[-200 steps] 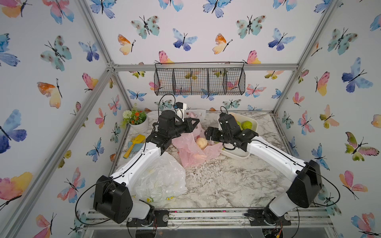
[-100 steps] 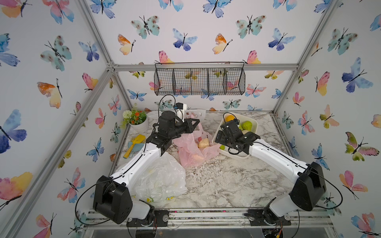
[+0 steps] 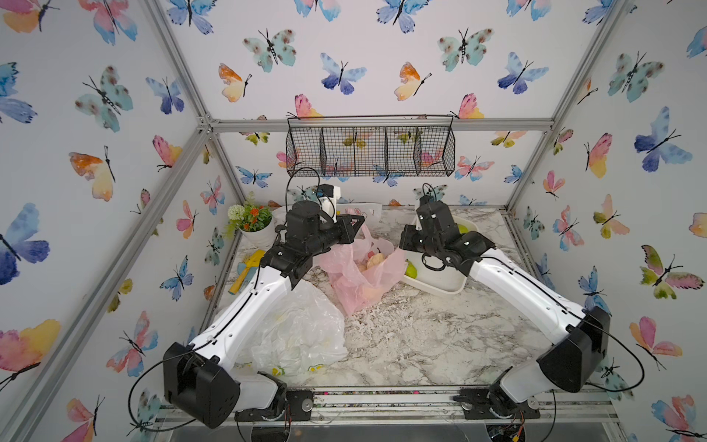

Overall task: Place the pears into plastic bags & tie knots
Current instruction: Place the plastic bag at the center of the board.

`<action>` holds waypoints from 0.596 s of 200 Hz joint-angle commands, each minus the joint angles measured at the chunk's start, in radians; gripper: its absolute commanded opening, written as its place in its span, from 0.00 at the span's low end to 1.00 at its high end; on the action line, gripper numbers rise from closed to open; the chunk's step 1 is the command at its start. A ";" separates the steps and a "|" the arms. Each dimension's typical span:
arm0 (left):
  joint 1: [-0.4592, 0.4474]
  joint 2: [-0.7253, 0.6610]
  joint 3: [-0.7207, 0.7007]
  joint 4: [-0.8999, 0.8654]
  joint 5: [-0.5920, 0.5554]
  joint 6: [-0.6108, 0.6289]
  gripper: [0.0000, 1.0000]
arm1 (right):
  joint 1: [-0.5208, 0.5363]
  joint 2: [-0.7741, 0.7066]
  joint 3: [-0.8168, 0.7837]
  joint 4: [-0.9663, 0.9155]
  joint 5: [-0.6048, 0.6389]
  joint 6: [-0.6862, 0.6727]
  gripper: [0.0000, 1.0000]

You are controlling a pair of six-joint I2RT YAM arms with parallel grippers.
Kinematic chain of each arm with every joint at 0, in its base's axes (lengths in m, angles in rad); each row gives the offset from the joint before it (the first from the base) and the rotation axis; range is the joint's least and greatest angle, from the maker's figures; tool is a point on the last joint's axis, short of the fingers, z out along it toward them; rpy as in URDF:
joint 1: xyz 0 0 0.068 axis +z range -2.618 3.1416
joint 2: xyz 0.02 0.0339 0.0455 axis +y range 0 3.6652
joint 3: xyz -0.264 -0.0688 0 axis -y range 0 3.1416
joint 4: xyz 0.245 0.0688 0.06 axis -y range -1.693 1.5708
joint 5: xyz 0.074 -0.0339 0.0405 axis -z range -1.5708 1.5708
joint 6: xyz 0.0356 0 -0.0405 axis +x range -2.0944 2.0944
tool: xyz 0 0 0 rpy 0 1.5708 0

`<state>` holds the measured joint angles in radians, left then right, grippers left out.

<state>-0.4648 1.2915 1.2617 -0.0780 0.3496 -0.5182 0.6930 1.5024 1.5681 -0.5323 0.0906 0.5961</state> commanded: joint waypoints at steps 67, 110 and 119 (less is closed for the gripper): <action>-0.162 -0.233 0.015 0.102 -0.033 0.006 0.00 | -0.016 -0.071 0.408 -0.178 -0.253 -0.235 0.03; -0.262 -0.166 -0.049 -0.081 -0.243 0.084 0.03 | -0.104 -0.127 0.334 -0.139 -0.344 -0.230 0.03; -0.264 -0.165 -0.060 -0.079 -0.236 0.081 0.03 | -0.121 -0.152 0.289 -0.105 -0.366 -0.220 0.02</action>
<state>-0.7296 1.0954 1.2224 -0.0586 0.2226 -0.4717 0.6250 1.4052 1.9179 -0.6701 -0.1970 0.3748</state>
